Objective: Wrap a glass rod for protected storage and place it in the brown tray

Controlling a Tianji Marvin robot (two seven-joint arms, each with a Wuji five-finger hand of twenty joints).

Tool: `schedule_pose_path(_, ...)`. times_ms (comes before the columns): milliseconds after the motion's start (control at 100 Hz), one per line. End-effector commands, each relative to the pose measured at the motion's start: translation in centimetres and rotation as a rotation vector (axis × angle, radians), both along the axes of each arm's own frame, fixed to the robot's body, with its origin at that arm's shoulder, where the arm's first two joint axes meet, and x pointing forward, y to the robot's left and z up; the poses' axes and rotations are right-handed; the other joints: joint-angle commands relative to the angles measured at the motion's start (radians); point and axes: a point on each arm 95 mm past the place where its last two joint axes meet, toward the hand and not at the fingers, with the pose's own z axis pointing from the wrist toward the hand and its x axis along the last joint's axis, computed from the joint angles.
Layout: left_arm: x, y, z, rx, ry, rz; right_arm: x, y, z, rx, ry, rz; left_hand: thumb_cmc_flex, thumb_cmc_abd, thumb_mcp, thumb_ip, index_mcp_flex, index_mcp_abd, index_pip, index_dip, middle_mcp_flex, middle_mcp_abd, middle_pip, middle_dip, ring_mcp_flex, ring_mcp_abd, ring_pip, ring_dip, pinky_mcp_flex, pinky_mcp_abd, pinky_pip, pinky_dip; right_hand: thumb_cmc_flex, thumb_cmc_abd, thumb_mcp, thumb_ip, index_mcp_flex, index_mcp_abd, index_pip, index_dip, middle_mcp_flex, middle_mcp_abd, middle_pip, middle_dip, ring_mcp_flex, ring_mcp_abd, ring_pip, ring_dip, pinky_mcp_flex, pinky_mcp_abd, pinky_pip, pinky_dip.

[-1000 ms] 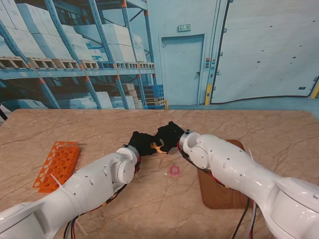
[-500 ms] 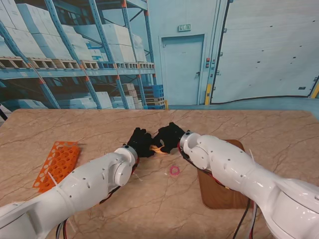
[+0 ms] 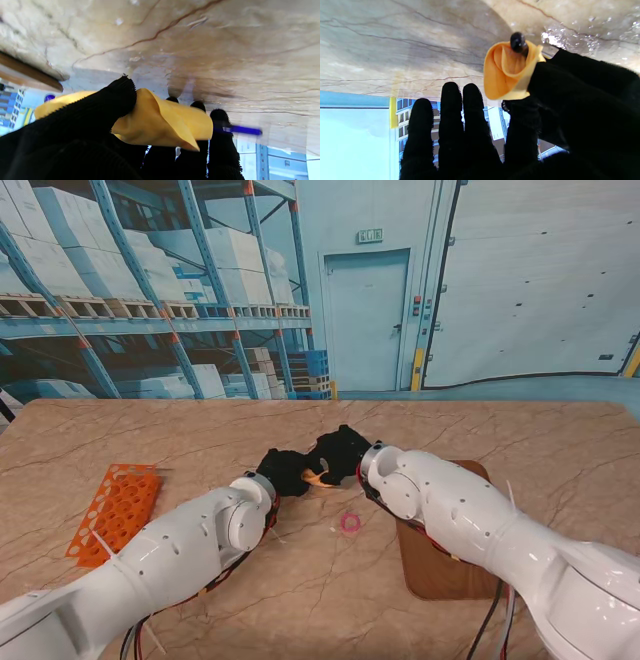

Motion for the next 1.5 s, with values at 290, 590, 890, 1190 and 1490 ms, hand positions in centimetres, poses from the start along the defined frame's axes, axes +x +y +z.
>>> schedule_pose_path(290, -1.2, -1.1, -0.8, -0.136, 0.141, 0.02, -0.6, 0.8, -0.2, 0.012, 0.02, 0.012, 0.132, -0.08, 0.105, 0.021, -0.112, -0.113, -0.05, 0.136, 0.323, -0.011, 0.102, 0.345, 0.308, 0.053, 0.224, 0.138, 0.179, 0.112, 0.202, 0.074, 0.054, 0.046, 0.01, -0.035, -0.002, -0.077, 0.022, 0.017, -0.019, 0.022, -0.015, -0.009, -0.023, -0.002, -0.013, 0.007, -0.017, -0.013, 0.001, 0.018)
schedule_pose_path(590, -1.4, -0.9, -0.7, -0.118, 0.184, 0.008, -0.6, 0.7, 0.0, 0.015, 0.022, 0.011, 0.103, -0.039, 0.004, 0.003, -0.144, -0.082, -0.611, -0.321, 0.334, -0.072, 0.115, 0.45, 0.343, 0.047, 0.401, 0.331, 0.214, 0.162, 0.417, 0.203, 0.057, 0.05, 0.005, -0.038, -0.005, -0.076, 0.02, 0.02, -0.019, 0.022, -0.016, -0.009, -0.023, -0.002, -0.014, 0.008, -0.017, -0.013, 0.001, 0.019)
schedule_pose_path(890, -1.4, -1.0, -0.7, -0.096, 0.168, -0.01, -0.5, 0.8, 0.1, 0.021, 0.018, 0.017, -0.045, 0.018, -0.068, -0.006, 0.013, -0.13, -0.54, -0.306, 0.349, -0.121, 0.601, 0.574, 0.451, -0.029, 0.696, 0.599, 0.343, 0.136, 0.645, 0.468, 0.06, 0.053, 0.001, -0.04, -0.007, -0.075, 0.019, 0.023, -0.019, 0.022, -0.016, -0.009, -0.023, -0.002, -0.014, 0.008, -0.017, -0.013, 0.0, 0.019)
schedule_pose_path(1190, -1.6, -1.5, -0.8, -0.138, 0.149, 0.008, -0.6, 0.9, 0.3, 0.026, 0.015, 0.023, 0.052, 0.141, -0.306, -0.017, 0.152, -0.159, -0.39, -0.379, 0.559, -0.193, 0.936, 0.71, 0.538, -0.021, 0.767, 0.58, 0.389, 0.2, 0.65, 0.496, 0.063, 0.053, -0.001, -0.042, -0.008, -0.072, 0.018, 0.024, -0.019, 0.022, -0.016, -0.009, -0.023, -0.002, -0.015, 0.009, -0.017, -0.013, 0.0, 0.02)
schedule_pose_path(1490, -2.0, -1.5, -0.6, -0.165, 0.211, -0.009, -1.1, 0.7, 0.7, 0.032, 0.007, 0.03, 0.413, 0.398, -0.823, 0.046, 0.079, -0.09, -0.335, -0.344, 0.541, -0.23, 0.797, 0.665, 0.602, 0.038, 0.717, 0.492, 0.503, 0.209, 0.728, 0.421, 0.063, 0.056, -0.008, -0.048, -0.016, -0.057, 0.011, 0.02, -0.012, 0.02, -0.02, -0.011, -0.017, 0.001, -0.016, 0.008, -0.017, -0.013, 0.0, 0.02)
